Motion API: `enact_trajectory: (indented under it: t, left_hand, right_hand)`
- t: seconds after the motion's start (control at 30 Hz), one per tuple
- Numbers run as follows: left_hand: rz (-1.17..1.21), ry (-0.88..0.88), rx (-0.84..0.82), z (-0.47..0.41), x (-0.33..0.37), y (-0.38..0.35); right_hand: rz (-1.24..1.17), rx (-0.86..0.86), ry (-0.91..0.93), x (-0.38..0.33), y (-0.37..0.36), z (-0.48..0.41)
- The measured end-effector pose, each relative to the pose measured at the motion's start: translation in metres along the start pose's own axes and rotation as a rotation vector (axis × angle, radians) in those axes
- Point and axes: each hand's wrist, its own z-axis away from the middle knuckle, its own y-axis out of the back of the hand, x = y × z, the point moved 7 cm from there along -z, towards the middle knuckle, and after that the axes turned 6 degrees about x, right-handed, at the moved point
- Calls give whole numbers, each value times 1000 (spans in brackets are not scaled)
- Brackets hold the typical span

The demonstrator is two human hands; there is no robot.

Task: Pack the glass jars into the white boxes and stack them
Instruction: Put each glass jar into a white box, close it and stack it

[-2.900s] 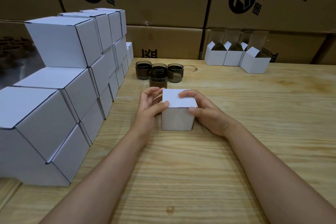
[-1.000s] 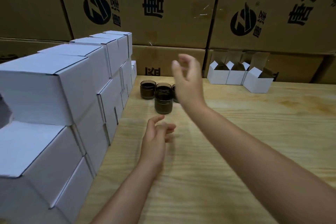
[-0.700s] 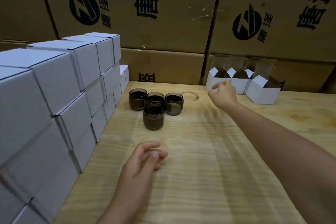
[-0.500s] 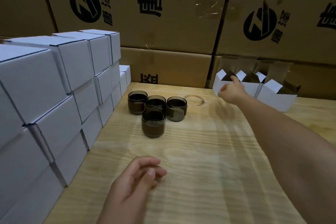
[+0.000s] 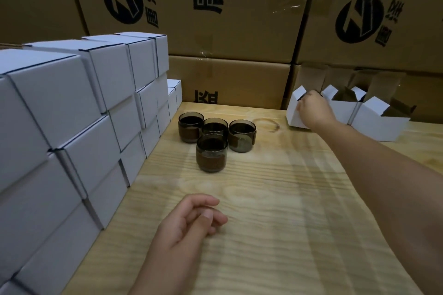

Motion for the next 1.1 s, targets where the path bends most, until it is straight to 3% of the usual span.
enact_trajectory:
  t: [0.3,0.47,0.8,0.87,0.97,1.1]
  left_hand:
    - [-23,-44,-80,3,7,-4]
    - [-90,-87,-208,7,6,-9]
    - [-132,-160,-259,9,8,-15]
    - [-130,-155,-287,9,7,-17]
    - [-116,-98,-325,9,1,-20]
    - [-140,-75,-334,9,-3,-21]
  right_hand:
    - [-213,362,148,-48,89,138]
    - [-321,425,355,-101,121,239]
    - [-513,508,469,-141,122,322]
    - [-630,538,449,-132,127,318]
    - [-766,583,256,-101,129,303]
    - [-917,393,32,-79,107,285]
